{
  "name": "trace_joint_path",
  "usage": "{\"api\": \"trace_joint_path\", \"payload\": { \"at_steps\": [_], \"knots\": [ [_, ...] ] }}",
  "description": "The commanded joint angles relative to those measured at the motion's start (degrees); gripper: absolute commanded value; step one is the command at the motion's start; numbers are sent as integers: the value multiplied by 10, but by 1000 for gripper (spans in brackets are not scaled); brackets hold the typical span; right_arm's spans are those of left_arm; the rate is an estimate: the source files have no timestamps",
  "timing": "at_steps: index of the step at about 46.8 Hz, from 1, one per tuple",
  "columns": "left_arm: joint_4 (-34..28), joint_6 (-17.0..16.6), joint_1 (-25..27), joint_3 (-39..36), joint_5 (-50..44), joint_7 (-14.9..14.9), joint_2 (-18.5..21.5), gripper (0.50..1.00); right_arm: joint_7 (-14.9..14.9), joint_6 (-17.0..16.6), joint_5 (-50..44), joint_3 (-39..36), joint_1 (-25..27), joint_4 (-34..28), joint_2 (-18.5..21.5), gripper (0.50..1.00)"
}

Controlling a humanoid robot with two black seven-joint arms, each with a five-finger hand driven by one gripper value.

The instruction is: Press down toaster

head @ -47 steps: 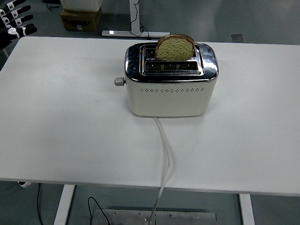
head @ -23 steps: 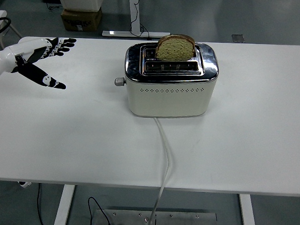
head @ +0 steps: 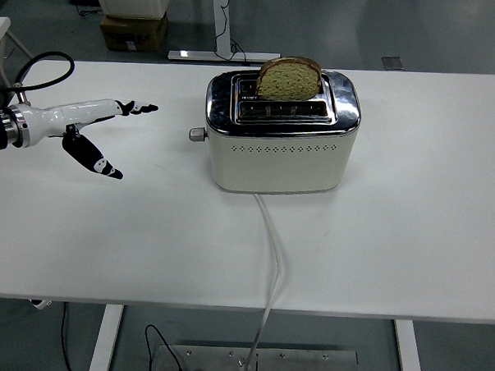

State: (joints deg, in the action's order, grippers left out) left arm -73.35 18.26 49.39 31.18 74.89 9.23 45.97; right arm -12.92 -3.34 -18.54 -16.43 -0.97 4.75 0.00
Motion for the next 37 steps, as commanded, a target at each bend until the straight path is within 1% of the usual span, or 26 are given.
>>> {"api": "trace_joint_path", "payload": {
  "at_steps": [1,8,18,23,27,37],
  "knots": [
    [3,-4,0,0,-1,0,-17,1000,0,0,0,0,0,0,0,998],
    [15,-5,-4,0,0,0,-35,1000,0,0,0,0,0,0,0,998],
    [17,-10,-4,0,1,0,-48,1000,0,0,0,0,0,0,0,998],
    [17,-12,-3,-1,2,-1,-50,1000,0,0,0,0,0,-1,0,998],
    [17,-12,-3,0,2,-8,-53,1000,0,0,0,0,0,-1,0,998],
    [17,-12,-4,-1,1,-9,-60,1000,0,0,1,0,0,-1,0,998]
  ]
}}
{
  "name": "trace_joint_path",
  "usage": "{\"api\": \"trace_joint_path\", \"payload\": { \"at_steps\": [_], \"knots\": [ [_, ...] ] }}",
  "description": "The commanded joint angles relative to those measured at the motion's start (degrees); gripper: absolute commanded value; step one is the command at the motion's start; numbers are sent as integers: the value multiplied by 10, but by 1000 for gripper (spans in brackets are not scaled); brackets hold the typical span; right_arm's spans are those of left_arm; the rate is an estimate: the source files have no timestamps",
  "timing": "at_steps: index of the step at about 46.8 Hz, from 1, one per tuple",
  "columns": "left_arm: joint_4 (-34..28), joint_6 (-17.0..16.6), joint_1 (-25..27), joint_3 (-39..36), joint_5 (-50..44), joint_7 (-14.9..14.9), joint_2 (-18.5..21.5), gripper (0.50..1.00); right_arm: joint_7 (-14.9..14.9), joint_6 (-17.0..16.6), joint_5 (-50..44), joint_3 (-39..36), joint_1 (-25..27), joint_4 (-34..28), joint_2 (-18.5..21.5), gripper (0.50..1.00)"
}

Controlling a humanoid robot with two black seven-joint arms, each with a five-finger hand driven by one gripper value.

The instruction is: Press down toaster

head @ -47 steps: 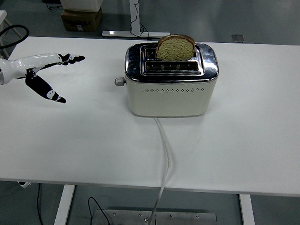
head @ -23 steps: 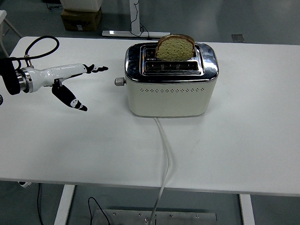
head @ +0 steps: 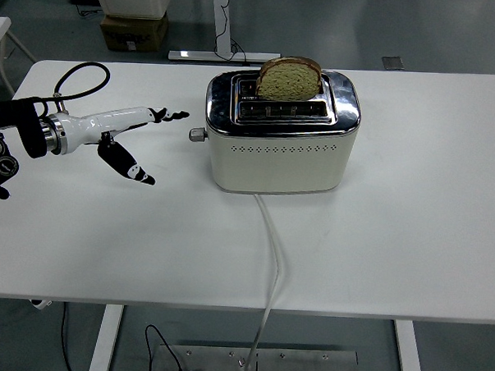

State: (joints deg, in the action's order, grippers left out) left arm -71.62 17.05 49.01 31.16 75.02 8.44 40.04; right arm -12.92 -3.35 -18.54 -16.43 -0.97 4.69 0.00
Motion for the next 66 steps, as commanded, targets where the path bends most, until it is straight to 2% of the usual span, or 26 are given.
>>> {"api": "trace_joint_path", "payload": {
  "at_steps": [1,7,47,66],
  "knots": [
    [0,0,-1,0,0,-1,-3,1000,0,0,0,0,0,0,0,998],
    [-1,-1,-1,0,0,-4,-13,1000,0,0,1,0,0,0,0,998],
    [-11,-10,-12,0,-7,-9,-15,1000,0,0,0,0,0,1,0,998],
    [-11,-11,-23,0,-7,-17,-34,1000,0,0,0,0,0,1,0,998]
  ]
}}
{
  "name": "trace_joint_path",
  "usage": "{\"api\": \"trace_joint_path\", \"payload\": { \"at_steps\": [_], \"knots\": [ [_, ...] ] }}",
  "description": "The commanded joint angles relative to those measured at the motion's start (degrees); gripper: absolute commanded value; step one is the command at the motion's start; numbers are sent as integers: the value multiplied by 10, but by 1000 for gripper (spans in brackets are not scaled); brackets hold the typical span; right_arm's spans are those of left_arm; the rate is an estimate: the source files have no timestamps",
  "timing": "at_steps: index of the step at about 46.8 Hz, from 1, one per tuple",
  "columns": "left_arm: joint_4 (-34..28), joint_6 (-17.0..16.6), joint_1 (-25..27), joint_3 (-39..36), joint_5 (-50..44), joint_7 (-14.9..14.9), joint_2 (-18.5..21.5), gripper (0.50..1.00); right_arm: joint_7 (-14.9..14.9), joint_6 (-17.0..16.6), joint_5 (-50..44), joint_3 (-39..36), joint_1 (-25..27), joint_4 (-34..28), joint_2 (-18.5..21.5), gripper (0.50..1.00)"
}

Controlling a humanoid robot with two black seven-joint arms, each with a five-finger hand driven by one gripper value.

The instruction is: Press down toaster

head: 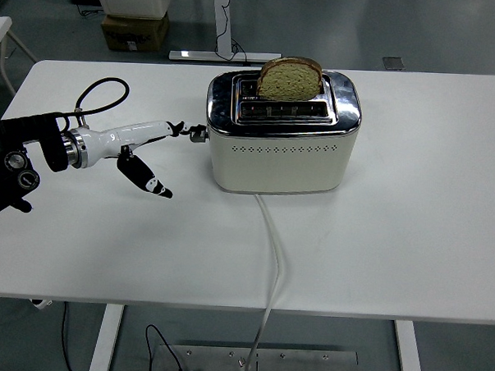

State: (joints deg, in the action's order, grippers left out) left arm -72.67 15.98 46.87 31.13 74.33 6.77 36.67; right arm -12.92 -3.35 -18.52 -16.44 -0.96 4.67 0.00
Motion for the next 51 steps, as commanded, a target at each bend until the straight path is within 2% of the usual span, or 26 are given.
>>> {"api": "trace_joint_path", "payload": {
  "at_steps": [1,44,51],
  "knots": [
    [1,0,-3,0,0,-1,0,1000,0,0,1,0,0,0,0,998],
    [9,-18,-33,0,-2,0,-7,1000,0,0,1,1,1,0,0,998],
    [24,-24,-32,1,-4,1,-8,1000,1,0,1,0,1,0,0,998]
  ]
}}
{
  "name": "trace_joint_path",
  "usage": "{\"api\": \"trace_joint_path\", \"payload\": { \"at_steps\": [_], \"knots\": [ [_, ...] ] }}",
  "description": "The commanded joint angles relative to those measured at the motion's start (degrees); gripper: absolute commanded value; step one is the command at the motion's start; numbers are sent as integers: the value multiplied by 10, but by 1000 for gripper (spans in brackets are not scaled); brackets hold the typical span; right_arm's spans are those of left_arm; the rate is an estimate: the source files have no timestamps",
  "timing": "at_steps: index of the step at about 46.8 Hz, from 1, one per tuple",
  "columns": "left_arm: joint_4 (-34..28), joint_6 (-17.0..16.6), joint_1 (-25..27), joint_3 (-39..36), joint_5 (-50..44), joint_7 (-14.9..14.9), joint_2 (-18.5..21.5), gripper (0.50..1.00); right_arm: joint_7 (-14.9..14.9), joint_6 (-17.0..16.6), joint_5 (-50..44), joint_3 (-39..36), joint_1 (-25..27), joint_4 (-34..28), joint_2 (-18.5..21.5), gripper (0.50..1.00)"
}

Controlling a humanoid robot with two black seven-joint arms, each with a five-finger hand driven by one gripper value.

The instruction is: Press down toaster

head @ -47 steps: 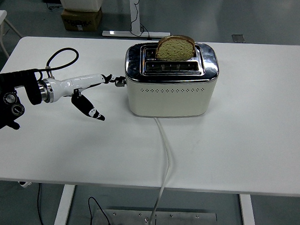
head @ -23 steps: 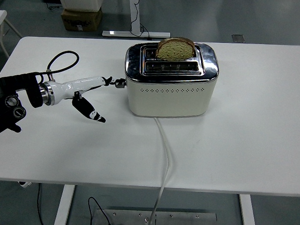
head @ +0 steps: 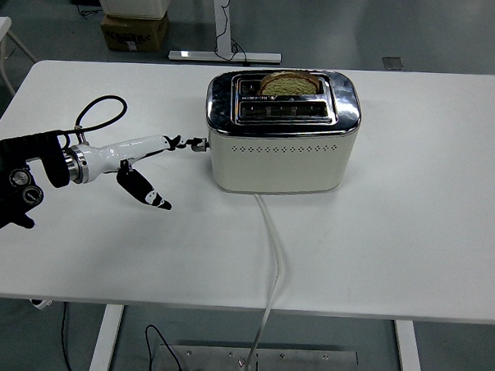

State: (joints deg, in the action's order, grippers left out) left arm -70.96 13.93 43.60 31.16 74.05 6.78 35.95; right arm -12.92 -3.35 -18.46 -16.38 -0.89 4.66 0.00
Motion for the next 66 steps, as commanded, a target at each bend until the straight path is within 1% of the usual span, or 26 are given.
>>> {"api": "trace_joint_path", "payload": {
  "at_steps": [1,18,36,48,54,66],
  "knots": [
    [11,-4,1,0,-1,1,-3,1000,1,0,0,-1,0,0,0,998],
    [57,-7,-1,0,-1,2,-25,1000,1,0,0,-1,8,-1,0,998],
    [66,-7,-19,0,-1,2,-25,1000,1,0,0,-1,8,0,0,998],
    [65,-7,-14,3,-14,2,-15,1000,1,0,0,0,8,0,0,998],
    [64,-7,-6,3,-33,2,4,1000,1,0,0,0,8,0,0,998],
    [60,-2,49,3,-101,2,47,1000,1,0,0,0,8,0,0,998]
  ]
}}
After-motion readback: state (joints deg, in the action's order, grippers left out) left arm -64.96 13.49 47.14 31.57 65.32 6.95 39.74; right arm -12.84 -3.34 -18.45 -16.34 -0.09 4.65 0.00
